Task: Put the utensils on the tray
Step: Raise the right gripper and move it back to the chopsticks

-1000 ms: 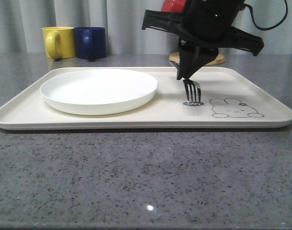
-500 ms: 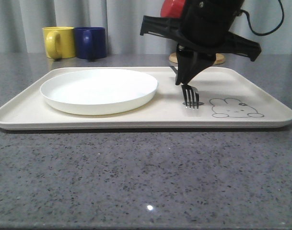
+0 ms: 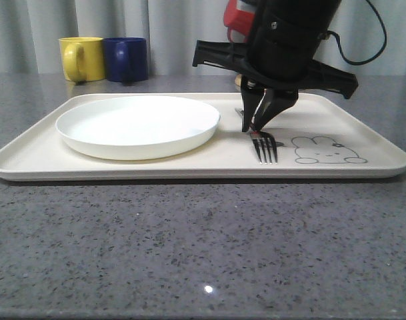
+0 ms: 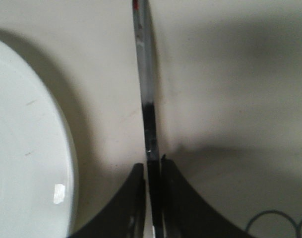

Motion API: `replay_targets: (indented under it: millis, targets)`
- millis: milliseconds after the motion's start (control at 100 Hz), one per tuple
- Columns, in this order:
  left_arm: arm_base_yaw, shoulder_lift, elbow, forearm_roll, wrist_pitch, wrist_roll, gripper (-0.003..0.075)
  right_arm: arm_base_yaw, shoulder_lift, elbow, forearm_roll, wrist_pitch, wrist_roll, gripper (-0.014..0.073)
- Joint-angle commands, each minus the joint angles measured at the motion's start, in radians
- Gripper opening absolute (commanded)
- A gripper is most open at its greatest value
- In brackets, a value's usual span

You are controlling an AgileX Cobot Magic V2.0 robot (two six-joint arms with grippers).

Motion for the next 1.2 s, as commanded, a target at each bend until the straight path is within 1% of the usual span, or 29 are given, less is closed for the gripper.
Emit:
replay_targets:
  millis: [0, 70, 140, 280, 410, 540, 650, 820, 950, 1190]
  targets:
    - [-0.006, 0.003, -0.029, -0.012, -0.065, 0.001, -0.0018, -0.001, -0.044, -0.035, -0.005, -0.039, -0.002, 0.0195]
    - [-0.006, 0.003, -0.029, -0.012, -0.065, 0.001, -0.0018, -0.001, -0.044, -0.035, -0.005, -0.039, -0.002, 0.0245]
    - [-0.006, 0.003, -0.029, -0.012, -0.065, 0.001, -0.0018, -0.001, -0.044, -0.035, -0.005, -0.039, -0.002, 0.0277]
    - [-0.006, 0.003, -0.029, -0.012, -0.065, 0.001, -0.0018, -0.001, -0.046, -0.045, -0.005, -0.026, -0.002, 0.0291]
    - [-0.006, 0.003, -0.029, -0.012, -0.065, 0.001, -0.0018, -0.001, -0.054, -0.094, -0.011, 0.051, -0.005, 0.0291]
    - [-0.006, 0.003, -0.029, -0.012, -0.065, 0.001, -0.0018, -0.006, -0.085, -0.158, -0.019, 0.128, -0.098, 0.0291]
    - [-0.006, 0.003, -0.029, -0.012, -0.065, 0.001, -0.0018, -0.031, -0.132, -0.192, -0.018, 0.168, -0.17, 0.0291]
    - [-0.006, 0.003, -0.029, -0.012, -0.065, 0.001, -0.0018, -0.123, -0.203, -0.194, -0.017, 0.216, -0.27, 0.0291]
    - [-0.006, 0.003, -0.029, -0.012, -0.065, 0.001, -0.0018, -0.23, -0.235, -0.179, -0.016, 0.254, -0.338, 0.0291]
    - [-0.006, 0.003, -0.029, -0.012, -0.065, 0.001, -0.0018, -0.412, -0.256, -0.086, 0.002, 0.276, -0.428, 0.0291]
